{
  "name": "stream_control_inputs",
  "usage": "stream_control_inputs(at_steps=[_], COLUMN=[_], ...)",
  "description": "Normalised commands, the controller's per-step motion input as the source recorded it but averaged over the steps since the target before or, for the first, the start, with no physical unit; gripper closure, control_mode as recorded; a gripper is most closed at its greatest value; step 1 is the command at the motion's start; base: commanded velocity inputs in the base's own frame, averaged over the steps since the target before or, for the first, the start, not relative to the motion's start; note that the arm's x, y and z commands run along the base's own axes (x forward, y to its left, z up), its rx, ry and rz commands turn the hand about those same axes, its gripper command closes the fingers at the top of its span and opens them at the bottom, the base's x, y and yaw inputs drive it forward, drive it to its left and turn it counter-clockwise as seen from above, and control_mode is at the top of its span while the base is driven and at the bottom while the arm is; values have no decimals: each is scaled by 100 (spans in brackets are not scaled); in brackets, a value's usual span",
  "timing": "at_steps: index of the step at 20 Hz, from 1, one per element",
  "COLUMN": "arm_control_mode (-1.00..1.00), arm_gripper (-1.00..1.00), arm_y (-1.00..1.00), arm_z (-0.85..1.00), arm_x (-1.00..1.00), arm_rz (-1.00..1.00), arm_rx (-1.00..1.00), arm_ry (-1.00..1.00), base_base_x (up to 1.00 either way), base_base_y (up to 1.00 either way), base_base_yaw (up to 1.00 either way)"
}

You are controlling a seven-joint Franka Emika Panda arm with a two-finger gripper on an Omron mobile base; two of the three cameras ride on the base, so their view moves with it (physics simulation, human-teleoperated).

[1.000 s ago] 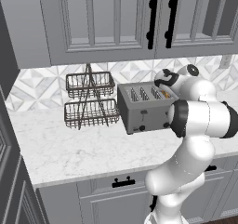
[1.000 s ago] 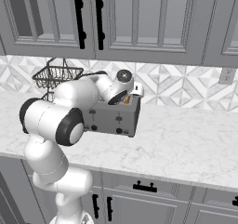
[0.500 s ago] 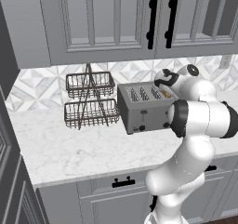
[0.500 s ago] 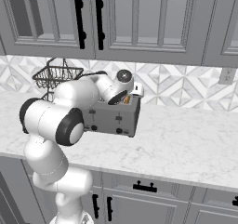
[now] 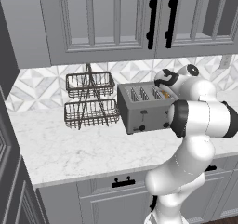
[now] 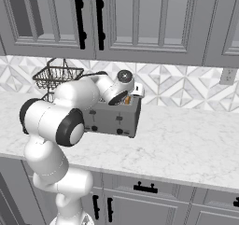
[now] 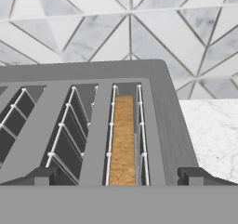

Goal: Start the toaster. Once the lever pops up, take the bread to the plate on the dining counter.

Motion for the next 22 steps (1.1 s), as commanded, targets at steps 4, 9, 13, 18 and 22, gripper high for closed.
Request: stream_control_inputs(at_steps=[4, 9, 13, 18, 22], arm_control_mode=[-100, -100, -100, -100, -100], arm_gripper=[-100, -100, -100, -100, -100], arm_y=[0, 0, -1, 0, 0], arm_z=[0, -2, -5, -13, -15], arm_x=[0, 0, 0, 0, 5], arm_rz=[0, 0, 0, 0, 0], arm_rx=[0, 0, 0, 0, 0], arm_ry=[0, 0, 0, 0, 0], base_base_x=[0, 0, 0, 0, 0], base_base_y=[0, 0, 0, 0, 0], base_base_yaw=[0, 0, 0, 0, 0])
